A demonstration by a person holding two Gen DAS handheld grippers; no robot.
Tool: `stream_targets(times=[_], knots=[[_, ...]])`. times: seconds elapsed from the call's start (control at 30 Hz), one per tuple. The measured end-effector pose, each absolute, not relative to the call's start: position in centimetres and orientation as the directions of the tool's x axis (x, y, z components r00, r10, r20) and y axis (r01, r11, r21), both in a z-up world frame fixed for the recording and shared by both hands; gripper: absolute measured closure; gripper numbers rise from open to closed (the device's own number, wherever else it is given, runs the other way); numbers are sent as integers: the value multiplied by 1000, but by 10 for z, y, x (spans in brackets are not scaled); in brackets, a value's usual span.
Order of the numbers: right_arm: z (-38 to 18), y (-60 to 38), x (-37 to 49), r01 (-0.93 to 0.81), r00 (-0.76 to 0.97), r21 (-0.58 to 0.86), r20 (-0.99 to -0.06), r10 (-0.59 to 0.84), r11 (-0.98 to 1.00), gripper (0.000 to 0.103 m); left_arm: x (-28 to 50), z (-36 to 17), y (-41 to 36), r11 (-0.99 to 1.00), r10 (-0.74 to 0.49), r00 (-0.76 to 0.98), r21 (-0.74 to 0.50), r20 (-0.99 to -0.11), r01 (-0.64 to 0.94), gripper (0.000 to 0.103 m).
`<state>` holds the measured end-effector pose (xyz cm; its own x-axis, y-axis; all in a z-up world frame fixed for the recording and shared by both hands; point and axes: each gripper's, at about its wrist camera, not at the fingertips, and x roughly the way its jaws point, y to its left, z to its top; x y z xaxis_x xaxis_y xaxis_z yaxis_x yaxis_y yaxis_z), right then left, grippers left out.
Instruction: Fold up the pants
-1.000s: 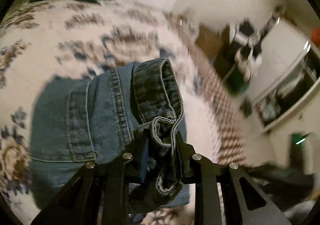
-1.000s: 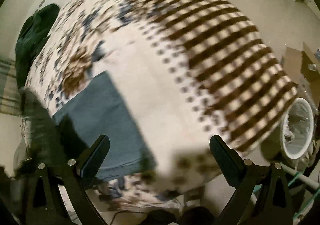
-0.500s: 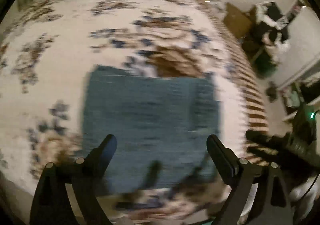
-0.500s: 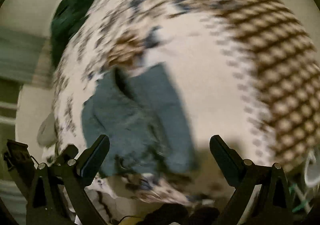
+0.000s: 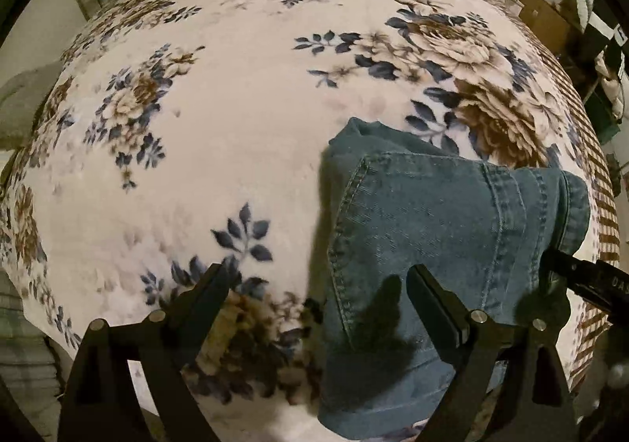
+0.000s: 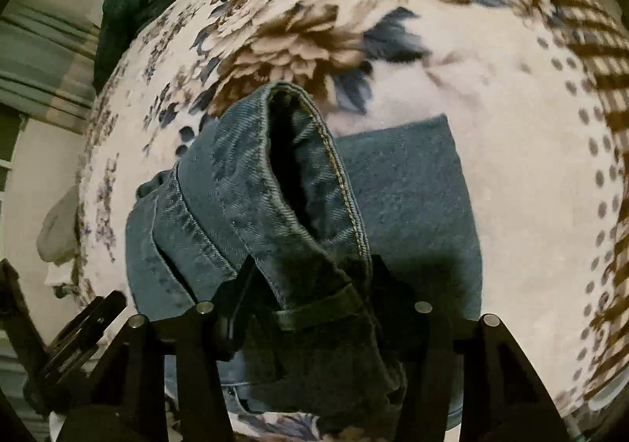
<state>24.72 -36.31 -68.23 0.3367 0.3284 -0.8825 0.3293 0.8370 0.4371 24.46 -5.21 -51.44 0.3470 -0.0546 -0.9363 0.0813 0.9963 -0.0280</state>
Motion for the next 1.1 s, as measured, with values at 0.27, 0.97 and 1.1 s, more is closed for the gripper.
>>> stream_targets(times=[0.27,0.97,1.1], knots=[[-670,-357,249,306,341,362,-905,254,880,82,242,-515,-57,996,-70,327,-49,-942,72,11],[-647,-461,193,371,339,527,-843,417,765,42,274,-519,-88,980,-190,298,-164,-935,110,11],[-670,-471,203,393,345,581,-812,471,713,33,275,-521,-89,980,-188,293,-160,-938,115,11]])
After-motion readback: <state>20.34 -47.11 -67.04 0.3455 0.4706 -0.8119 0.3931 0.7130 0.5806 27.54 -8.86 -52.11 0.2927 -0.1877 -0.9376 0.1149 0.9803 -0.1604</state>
